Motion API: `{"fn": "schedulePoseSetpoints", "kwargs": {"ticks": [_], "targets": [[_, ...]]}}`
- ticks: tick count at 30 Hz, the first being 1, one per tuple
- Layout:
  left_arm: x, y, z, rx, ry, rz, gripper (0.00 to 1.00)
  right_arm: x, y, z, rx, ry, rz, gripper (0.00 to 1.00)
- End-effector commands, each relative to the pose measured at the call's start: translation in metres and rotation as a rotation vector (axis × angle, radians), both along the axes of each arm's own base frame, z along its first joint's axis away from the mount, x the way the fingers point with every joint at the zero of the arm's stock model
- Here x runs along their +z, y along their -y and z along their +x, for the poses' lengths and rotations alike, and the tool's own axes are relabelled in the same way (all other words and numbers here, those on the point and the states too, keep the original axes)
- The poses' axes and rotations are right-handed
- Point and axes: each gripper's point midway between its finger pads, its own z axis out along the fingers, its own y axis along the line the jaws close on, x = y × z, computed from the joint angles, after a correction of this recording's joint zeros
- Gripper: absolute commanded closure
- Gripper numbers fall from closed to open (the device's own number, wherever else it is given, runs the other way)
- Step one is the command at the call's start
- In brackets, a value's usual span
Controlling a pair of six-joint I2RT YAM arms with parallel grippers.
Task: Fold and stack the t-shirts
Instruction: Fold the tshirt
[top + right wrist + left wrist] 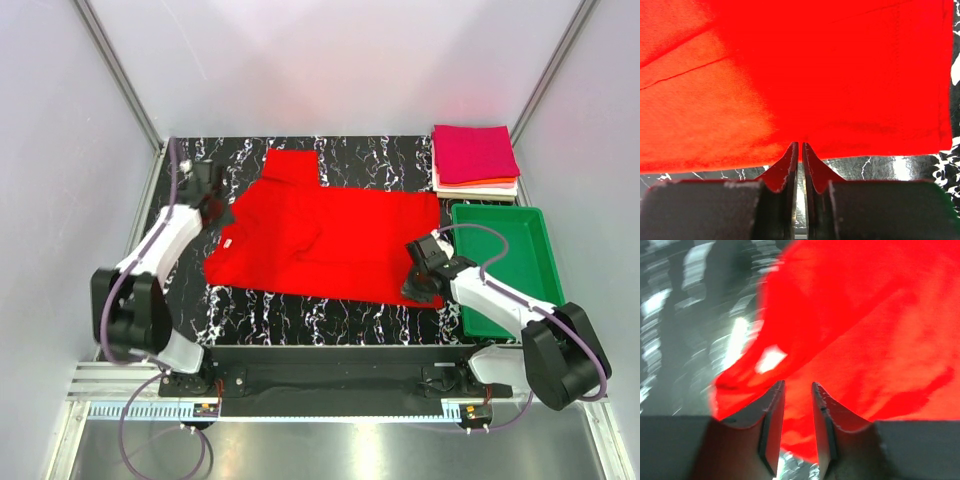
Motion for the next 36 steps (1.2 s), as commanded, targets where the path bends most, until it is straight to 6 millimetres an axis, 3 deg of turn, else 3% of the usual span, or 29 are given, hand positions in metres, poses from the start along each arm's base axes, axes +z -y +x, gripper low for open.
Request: {"fn": "schedulePoseSetpoints", "kwargs": {"ticks": [1,5,13,19,23,26,36], "targets": [[-0.034,-0.028,-0.041,0.134,-0.102,0.034,0.69,0.008,-0.002,0.005,0.004,0.040,0.007,0.87],[-0.059,-0.070,-0.067,0.292,-0.166,-0.014,0.68,0.010,-0.006,0.006,0.023,0.050,0.022,0.87],[-0.088,-0.073,-0.074,0.303,-0.212,-0.102,0.60,0.009,-0.010,0.007,0.049,0.057,0.040,0.87],[-0.093,-0.076,-0.061,0.305,-0.209,-0.097,0.60,0.007,-0.006,0.003,0.046,0.062,0.032,0.87],[-0.107,-0.084,-0.067,0.342,-0.261,-0.069,0.63,0.005,-0.004,0.002,0.042,0.057,0.025,0.87],[-0.118,-0.094,-0.072,0.382,-0.310,-0.044,0.71,0.002,0.001,0.000,0.031,0.056,0.003,0.87],[-0.103,-0.127,-0.086,0.503,-0.322,0.099,0.74,-0.002,0.005,-0.007,0.031,0.037,-0.007,0.88]]}}
